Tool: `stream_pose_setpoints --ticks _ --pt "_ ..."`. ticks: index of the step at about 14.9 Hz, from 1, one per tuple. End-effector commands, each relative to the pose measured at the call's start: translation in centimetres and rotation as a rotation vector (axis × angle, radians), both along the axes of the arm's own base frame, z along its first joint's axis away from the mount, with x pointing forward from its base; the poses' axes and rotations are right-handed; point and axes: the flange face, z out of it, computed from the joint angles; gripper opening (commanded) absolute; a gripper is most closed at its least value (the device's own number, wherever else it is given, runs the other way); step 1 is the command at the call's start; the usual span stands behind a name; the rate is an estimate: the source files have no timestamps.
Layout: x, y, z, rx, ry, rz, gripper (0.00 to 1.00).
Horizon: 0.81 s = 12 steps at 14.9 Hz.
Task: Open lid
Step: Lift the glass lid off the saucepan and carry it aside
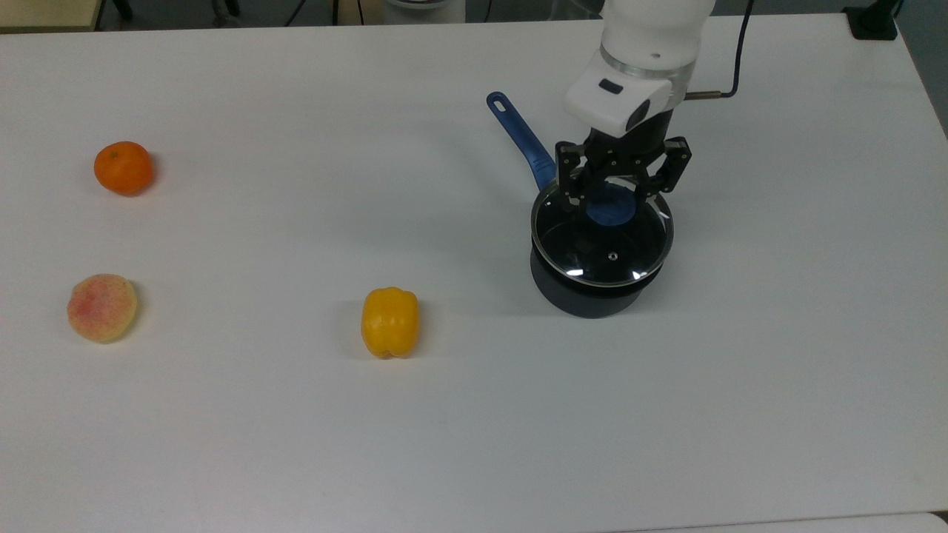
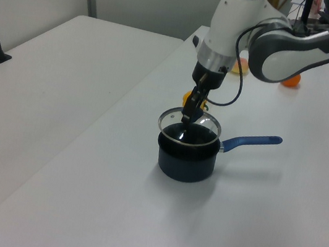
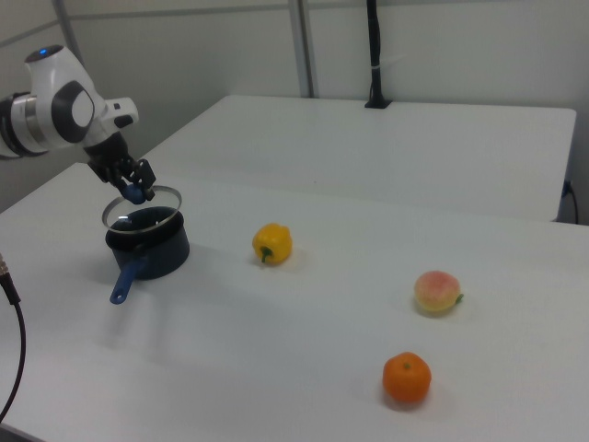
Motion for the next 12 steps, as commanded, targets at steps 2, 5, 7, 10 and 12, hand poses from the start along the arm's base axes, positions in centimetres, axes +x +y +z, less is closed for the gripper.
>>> stream_pose_setpoints --ticks 2,5,7,10,12 --pt "-2.4 -3.9 6.5 -0.018 0.006 -0.019 0.33" --pt "-3.9 -7.1 9.4 -0.04 0.028 -0.021 0.33" --pt "-5.0 -9.8 11.2 -0.031 0.041 -0.028 0.31" --pt "-7.5 -14.3 13.9 -0.021 0.116 0.023 0.31" --pt "-9.0 -16.7 14.7 -0.023 0.164 0.07 0.31"
